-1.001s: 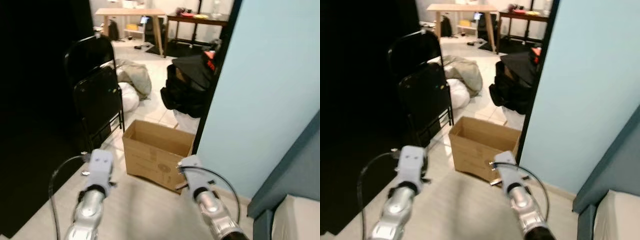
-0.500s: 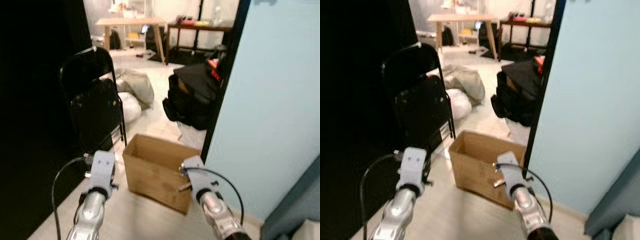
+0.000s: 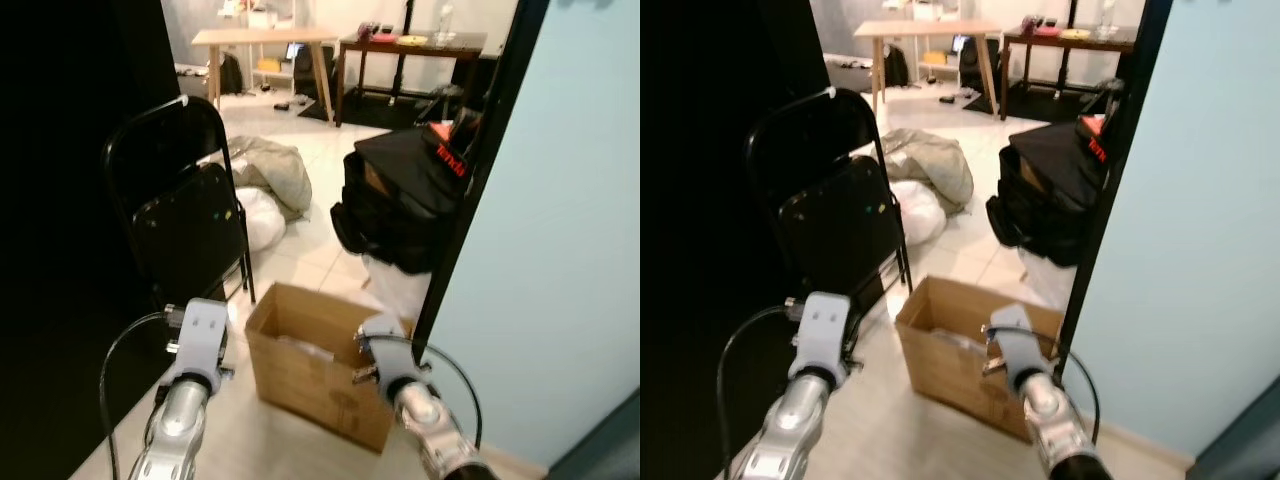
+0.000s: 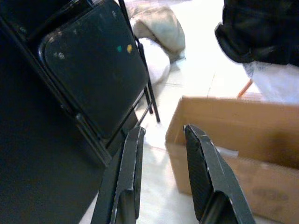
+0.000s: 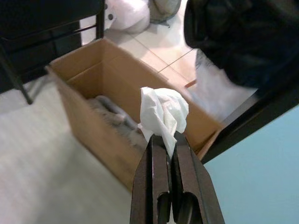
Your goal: Clean up the room
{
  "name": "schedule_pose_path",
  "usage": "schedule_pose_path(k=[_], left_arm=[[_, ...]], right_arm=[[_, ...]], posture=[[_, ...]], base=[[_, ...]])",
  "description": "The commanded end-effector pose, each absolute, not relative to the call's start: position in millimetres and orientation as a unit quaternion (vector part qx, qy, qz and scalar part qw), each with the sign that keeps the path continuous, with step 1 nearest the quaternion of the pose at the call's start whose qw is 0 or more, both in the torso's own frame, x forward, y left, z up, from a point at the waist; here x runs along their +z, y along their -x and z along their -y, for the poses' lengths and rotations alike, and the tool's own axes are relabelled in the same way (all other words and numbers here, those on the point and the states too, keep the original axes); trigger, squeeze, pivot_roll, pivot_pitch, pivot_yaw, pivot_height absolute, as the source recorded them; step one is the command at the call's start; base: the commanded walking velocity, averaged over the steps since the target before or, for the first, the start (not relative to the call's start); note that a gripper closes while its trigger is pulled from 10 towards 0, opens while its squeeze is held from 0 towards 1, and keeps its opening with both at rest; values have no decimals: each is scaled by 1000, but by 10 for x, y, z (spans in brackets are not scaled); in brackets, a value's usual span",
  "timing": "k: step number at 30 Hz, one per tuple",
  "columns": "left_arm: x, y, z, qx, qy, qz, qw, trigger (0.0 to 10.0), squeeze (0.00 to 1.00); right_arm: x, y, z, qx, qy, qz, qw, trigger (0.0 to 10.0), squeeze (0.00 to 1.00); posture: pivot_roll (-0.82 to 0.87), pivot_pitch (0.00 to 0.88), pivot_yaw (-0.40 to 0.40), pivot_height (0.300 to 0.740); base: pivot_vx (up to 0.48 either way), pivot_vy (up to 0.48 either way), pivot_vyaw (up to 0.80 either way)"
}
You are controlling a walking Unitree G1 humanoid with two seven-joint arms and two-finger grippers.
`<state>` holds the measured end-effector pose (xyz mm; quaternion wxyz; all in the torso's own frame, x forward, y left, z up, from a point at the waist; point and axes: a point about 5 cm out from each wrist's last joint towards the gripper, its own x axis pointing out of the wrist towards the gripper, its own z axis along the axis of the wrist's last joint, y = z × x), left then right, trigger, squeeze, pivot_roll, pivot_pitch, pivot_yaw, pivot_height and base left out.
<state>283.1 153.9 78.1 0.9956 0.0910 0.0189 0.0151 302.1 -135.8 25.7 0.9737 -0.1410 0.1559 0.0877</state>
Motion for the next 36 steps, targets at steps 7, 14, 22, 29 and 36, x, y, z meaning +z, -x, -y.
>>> schedule_pose_path(k=[7, 14, 22, 29, 36], left_arm=[[736, -2806, -1609, 22, -93, -29, 995, 10000, 0], [738, -2808, -1611, 21, -93, -29, 995, 10000, 0], [738, -2805, -1615, 20, -95, -29, 995, 10000, 0], [743, -2802, -1611, 17, -98, -29, 995, 10000, 0], [727, -2793, -1601, 13, -105, -32, 994, 10000, 0]], right_arm=[[252, -3014, 1298, 93, 129, -158, 975, 10000, 0], [240, -2998, 1273, 102, 128, -160, 974, 10000, 0], [231, -2990, 1255, 108, 130, -162, 972, 10000, 0], [226, -2989, 1244, 118, 131, -164, 970, 10000, 0], [216, -2980, 1215, 128, 132, -167, 969, 10000, 0]], posture=[[72, 8, -15, 740], [73, 7, -15, 740], [76, 8, -16, 740], [79, 4, -19, 740], [81, 0, -20, 740]], base=[[334, 0, -800], [333, 0, -343], [329, 0, 0], [187, 0, 0], [0, 0, 0]])
